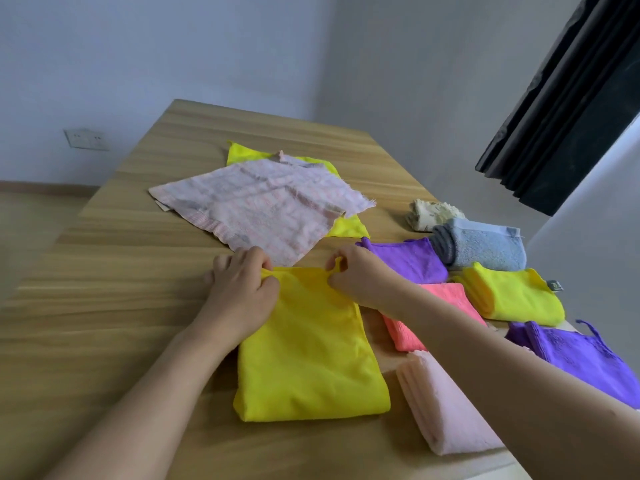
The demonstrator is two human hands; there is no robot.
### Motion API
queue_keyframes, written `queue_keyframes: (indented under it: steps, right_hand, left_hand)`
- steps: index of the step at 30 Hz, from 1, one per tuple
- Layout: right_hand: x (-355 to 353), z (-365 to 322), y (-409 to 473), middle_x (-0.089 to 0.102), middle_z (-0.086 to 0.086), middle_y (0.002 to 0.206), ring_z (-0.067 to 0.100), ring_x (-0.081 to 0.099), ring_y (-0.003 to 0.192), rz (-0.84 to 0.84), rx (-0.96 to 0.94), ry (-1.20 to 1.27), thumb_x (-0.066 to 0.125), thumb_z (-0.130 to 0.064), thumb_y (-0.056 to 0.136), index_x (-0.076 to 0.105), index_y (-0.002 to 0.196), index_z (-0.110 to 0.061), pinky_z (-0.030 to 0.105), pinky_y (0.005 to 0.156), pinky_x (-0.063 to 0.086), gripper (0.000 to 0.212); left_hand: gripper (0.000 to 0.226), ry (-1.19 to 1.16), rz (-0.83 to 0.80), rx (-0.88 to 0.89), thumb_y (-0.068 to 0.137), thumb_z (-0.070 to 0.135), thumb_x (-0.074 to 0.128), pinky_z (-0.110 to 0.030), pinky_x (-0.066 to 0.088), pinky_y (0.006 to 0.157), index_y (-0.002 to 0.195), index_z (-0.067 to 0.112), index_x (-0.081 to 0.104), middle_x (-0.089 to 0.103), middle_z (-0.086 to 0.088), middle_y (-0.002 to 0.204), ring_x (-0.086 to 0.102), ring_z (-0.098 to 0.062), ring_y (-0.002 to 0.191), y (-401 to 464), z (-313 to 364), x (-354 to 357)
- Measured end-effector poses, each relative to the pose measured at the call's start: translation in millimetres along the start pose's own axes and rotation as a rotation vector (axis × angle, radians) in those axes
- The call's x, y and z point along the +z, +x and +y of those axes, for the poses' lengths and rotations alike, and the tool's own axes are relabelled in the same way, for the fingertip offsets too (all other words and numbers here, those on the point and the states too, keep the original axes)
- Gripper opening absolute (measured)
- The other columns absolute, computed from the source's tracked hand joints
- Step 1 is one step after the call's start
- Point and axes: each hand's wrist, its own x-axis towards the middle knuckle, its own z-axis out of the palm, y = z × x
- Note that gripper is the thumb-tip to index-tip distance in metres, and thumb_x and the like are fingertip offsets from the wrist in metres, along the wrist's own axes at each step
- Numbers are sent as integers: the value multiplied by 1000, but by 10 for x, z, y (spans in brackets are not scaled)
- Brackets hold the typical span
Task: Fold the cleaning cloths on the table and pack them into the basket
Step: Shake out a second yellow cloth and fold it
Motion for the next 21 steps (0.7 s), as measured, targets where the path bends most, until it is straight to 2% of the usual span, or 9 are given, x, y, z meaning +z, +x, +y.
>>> queue_keyframes:
  steps: [2,4,6,9,13,16,18,21]
  right_hand:
    - [-24,21,-14,50,-3,86,12,48,68,-24,2,-67,46,-6,87,53,113,-17,24,48,33,29]
    - [-25,45,-29,54,5,98,21,53,86,-54,-34,-225,43,-3,87,54,105,-9,26,53,31,22]
    - [1,46,-51,56,11,105,26,52,100,-66,-44,-330,43,-3,87,50,88,-5,25,65,35,8]
    - [38,39,-55,53,12,113,26,51,108,-92,-52,-386,42,-4,88,55,93,-3,31,86,43,14]
    - [51,55,7,54,10,104,27,55,103,-84,-74,-396,47,-5,84,59,91,3,37,85,50,16]
    - [22,66,43,57,10,110,27,56,104,-91,-73,-393,53,-11,85,63,104,3,41,88,51,26]
    - [-20,38,26,58,12,103,27,56,95,-97,-65,-403,56,-15,85,63,108,4,36,76,50,31]
    - [-79,-3,-28,53,13,84,24,50,77,-103,-77,-397,58,-19,85,63,108,5,31,59,40,34]
  left_hand:
    - [23,0,21,42,78,33,32,-32,18,82,97,24,42,46,9,100,29,-18,94,-15,3,-4]
    - [16,33,42,89,87,25,38,-32,18,81,102,25,44,48,10,100,31,-18,95,-24,6,20]
    - [16,99,70,122,92,24,39,-32,16,79,105,27,47,51,11,106,29,-15,95,-23,-10,58]
    - [32,206,64,140,87,35,24,-32,17,79,105,30,51,51,12,110,31,-16,98,-19,-47,96]
    - [36,262,32,141,85,39,23,-35,22,81,103,28,52,51,11,110,35,-19,101,-16,-65,90]
    - [27,232,10,148,91,36,29,-32,18,80,103,27,51,50,12,111,33,-17,102,-11,-48,73]
    - [16,197,-1,159,96,31,38,-31,18,82,104,27,51,50,13,113,33,-17,103,-13,-33,52]
    - [18,172,-15,190,96,33,38,-31,19,83,106,28,51,51,15,113,33,-14,102,-27,-30,2]
